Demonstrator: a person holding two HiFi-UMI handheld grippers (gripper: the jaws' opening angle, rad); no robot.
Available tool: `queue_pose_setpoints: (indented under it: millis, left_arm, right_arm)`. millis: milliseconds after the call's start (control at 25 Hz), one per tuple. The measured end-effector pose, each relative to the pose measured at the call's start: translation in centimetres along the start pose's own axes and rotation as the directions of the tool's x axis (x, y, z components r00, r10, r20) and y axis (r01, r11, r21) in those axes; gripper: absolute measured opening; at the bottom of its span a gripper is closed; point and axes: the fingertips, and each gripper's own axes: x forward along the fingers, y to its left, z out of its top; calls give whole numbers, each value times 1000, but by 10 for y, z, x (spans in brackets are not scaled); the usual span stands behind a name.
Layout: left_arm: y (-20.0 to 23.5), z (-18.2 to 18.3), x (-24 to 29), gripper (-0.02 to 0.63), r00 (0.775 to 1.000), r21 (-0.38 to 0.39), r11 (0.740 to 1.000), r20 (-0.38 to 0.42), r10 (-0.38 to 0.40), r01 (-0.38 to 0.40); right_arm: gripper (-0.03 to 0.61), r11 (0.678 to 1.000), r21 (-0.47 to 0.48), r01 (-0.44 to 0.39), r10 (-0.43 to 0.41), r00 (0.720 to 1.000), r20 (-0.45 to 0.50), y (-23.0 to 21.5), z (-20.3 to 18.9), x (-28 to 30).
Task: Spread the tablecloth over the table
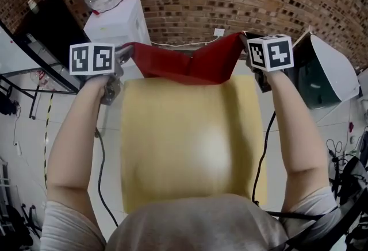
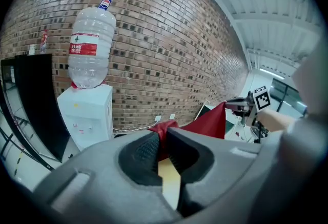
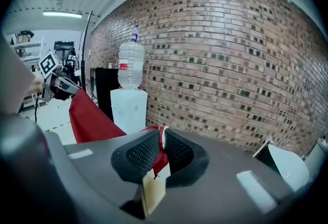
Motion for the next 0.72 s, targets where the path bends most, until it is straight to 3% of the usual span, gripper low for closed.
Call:
queue_pose_setpoints:
  millis: [360, 720]
  left_arm:
    - [27, -8, -1, 12, 999, -32, 999, -10, 42, -43]
    - [18, -4, -20, 12, 999, -32, 999, 16, 42, -42]
  right_arm:
    - [29, 996, 65, 68, -65, 997, -38, -39, -30, 4]
    - [29, 995, 51, 82, -81, 996, -27, -35, -29, -21]
